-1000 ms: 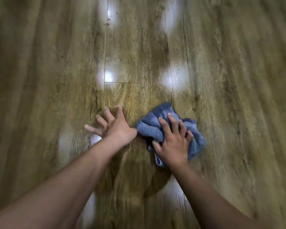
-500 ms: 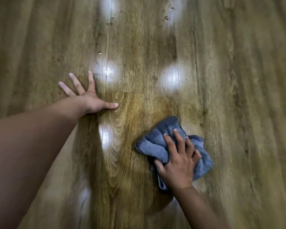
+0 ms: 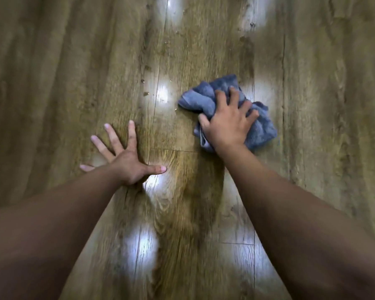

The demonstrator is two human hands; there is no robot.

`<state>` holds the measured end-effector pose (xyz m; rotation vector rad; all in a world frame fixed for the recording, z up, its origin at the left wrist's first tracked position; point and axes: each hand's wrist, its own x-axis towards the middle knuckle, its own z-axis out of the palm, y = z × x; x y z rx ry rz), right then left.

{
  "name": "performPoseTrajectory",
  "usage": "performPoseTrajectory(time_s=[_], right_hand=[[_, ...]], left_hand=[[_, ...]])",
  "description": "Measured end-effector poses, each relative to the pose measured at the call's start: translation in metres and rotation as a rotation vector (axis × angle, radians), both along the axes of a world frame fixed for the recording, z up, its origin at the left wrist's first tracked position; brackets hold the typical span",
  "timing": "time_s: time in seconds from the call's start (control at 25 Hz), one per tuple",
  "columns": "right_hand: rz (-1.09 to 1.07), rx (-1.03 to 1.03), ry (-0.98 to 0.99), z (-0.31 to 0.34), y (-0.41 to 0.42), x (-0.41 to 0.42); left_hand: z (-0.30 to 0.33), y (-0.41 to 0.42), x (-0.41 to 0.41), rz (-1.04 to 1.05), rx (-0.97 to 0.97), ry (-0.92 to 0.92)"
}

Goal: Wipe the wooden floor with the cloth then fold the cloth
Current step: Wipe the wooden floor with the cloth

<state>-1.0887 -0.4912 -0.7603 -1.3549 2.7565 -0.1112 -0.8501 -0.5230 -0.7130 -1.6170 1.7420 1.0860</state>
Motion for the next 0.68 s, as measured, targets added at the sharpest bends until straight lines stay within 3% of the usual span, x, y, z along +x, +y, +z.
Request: performPoseTrajectory(time_s=[0.12,0.32,0.52,0.68], right_hand=[[-0.038,-0.023,-0.019,0.000,-0.021,0.008],[0.243,-0.010,-0.075,0.005,0.046,0.037],[0.253,0.018,-0.089,0.011,0.130,0.092],[0.279,0.058,-0.068,0.016,0.116,0.077]], left_hand=[[0.002,-0.003,-0.002,0.005,0.007,-0.005],[0.000,-0.001,-0.002,0.008,0.001,0.006],[-0.008,-0.003,-0.001,0.019,-0.012,-0.013],[-0.011,-0.003,0.000,0.028,-0.041,-0.021]])
